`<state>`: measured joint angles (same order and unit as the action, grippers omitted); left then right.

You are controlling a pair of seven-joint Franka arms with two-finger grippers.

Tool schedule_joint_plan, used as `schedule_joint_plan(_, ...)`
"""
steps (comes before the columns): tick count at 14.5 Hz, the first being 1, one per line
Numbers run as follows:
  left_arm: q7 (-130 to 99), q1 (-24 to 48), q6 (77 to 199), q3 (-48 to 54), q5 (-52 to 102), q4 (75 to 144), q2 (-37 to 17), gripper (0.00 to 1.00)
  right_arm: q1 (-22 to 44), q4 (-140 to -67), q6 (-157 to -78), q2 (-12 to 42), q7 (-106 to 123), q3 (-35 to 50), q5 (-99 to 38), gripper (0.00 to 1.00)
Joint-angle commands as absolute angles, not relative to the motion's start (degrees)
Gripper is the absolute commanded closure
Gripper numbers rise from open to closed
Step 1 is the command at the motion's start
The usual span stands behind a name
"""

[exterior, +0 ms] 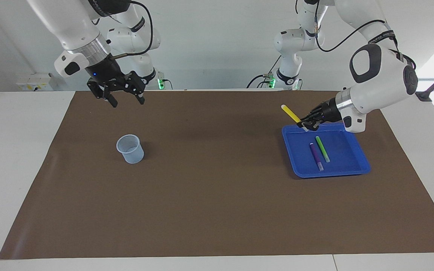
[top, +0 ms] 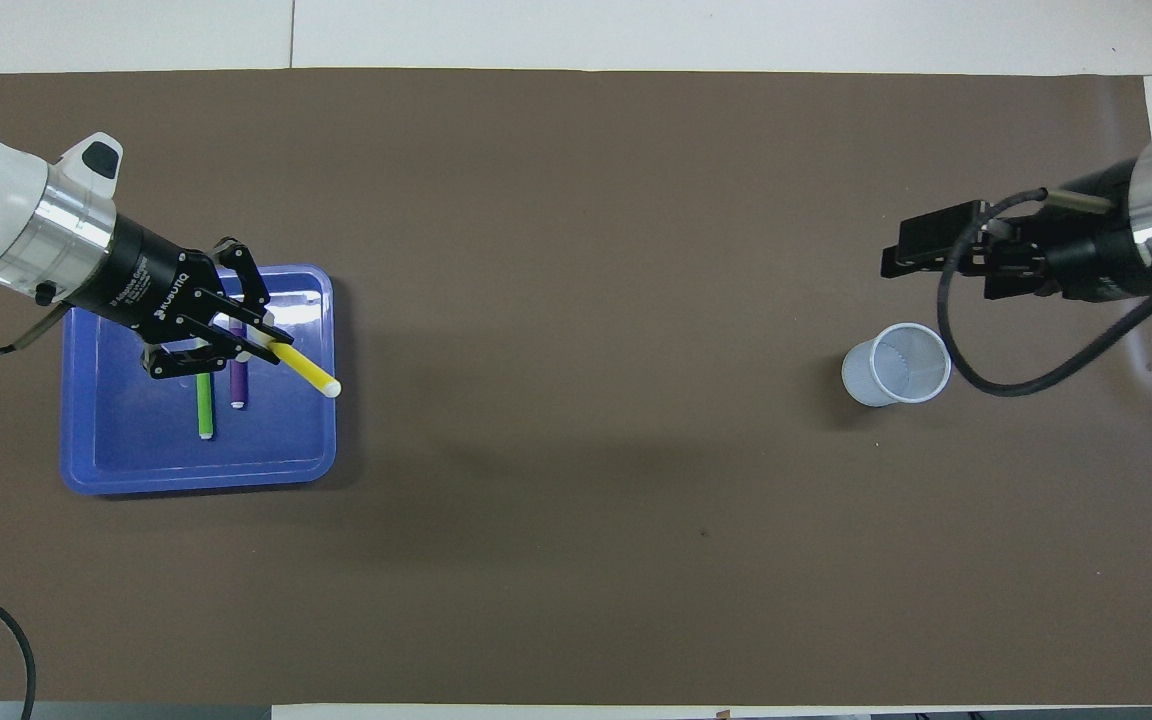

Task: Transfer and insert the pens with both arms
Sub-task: 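Lift the yellow pen with the left gripper while the right gripper approaches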

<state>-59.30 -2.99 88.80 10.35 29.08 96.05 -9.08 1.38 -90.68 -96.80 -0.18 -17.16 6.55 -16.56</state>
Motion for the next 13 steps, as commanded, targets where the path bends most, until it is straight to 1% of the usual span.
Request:
schedule_joint_plan(1,-71.2,-3.4,89.6,12.0,37.3,96.9,-7.4,1.00,1.0,-93.3,-102.6,-1.1,-27.0,11.2,-21.9,0.00)
schedule_joint_plan(4,-76.6,-3.0,93.7,12.8,46.8,101.0,-5.4,1.00,1.0,-96.2,-107.5,-2.3,-29.7,13.9,-29.4,0.00)
schedule_joint_plan(6,-77.8,-2.5,96.8,14.0,51.8,104.8,-3.6,1.00,1.1,-96.5,-108.2,-2.3,-29.9,16.2,-30.1,0.00)
schedule_joint_plan(8,-79.2,0.2,100.4,14.2,55.8,108.3,-1.9,1.00,1.1,-96.5,-108.9,-2.2,-30.1,18.8,-30.1,0.00)
schedule_joint_plan(10,-80.1,3.0,104.3,14.2,59.5,111.9,-0.2,1.00,1.1,-96.0,-109.2,-1.3,-30.1,20.5,-30.1,0.00)
schedule_joint_plan(13,-80.7,5.8,107.8,14.2,62.7,115.0,1.3,1.00,1.2,-94.8,-111.7,1.4,-30.4,22.7,-29.7,0.00)
